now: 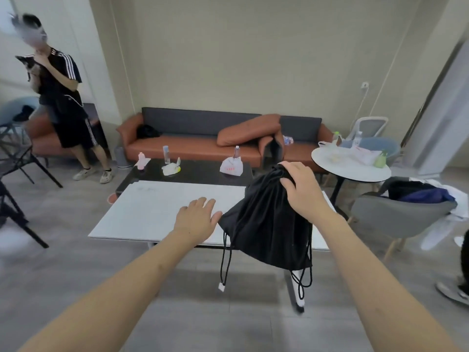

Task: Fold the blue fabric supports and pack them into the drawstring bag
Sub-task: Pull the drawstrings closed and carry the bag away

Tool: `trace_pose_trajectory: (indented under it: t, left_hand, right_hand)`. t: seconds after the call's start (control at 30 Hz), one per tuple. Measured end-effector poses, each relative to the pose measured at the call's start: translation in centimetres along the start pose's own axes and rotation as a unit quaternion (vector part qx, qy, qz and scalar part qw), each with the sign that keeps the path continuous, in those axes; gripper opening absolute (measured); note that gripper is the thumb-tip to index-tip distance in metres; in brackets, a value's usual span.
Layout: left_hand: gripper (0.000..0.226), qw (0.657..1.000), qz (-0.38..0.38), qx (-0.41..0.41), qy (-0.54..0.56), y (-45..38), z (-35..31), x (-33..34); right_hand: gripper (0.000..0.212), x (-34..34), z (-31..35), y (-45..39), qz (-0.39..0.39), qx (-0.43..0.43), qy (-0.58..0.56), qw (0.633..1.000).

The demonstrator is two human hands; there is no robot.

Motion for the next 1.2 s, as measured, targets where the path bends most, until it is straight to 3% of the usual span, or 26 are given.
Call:
trace_pose_trajectory:
  t: [0.2,0.43,0.87,1.03,1.2]
  left_hand:
    - [0.052,0.999,-0.006,0.032,0.015,-13.1,2.0,2.9]
    - [0.048,0.999,-0.008,0.026,0.026,-25.7,5.0,5.5]
    - [0.055,0.997,0.082,-0.014,-0.003,-37.1,7.8,19.6]
    - [0.054,0.993,0.116,-0.025,-0.027,-39.6,7.8,24.4]
    - [0.057,0.986,0.157,-0.036,-0.053,-40.3,7.8,28.0]
  right_hand:
    - [0.038,2.4,-2.9,-12.5,-0.066,-0.021,0.014,0.998]
    - [0.037,8.6,-6.8,-23.5,-0.059,-0.022,0.011,0.998]
    - [0.034,30.3,-20.3,-26.1,0.132,0.011,0.011,0.991]
    - [0.038,38.6,-25.3,-24.3,0.256,0.032,0.014,0.966]
    - [0.049,43.3,-29.4,-21.7,0.331,0.068,0.035,0.941]
Point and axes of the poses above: each hand's wrist, its own y-axis away from the middle knuckle, its own x-axis out of the palm, z = x × y, the point moved 10 cm from there along -y, towards the middle knuckle, and after that the axes turned 8 degrees about -z, right-handed, at the moved point
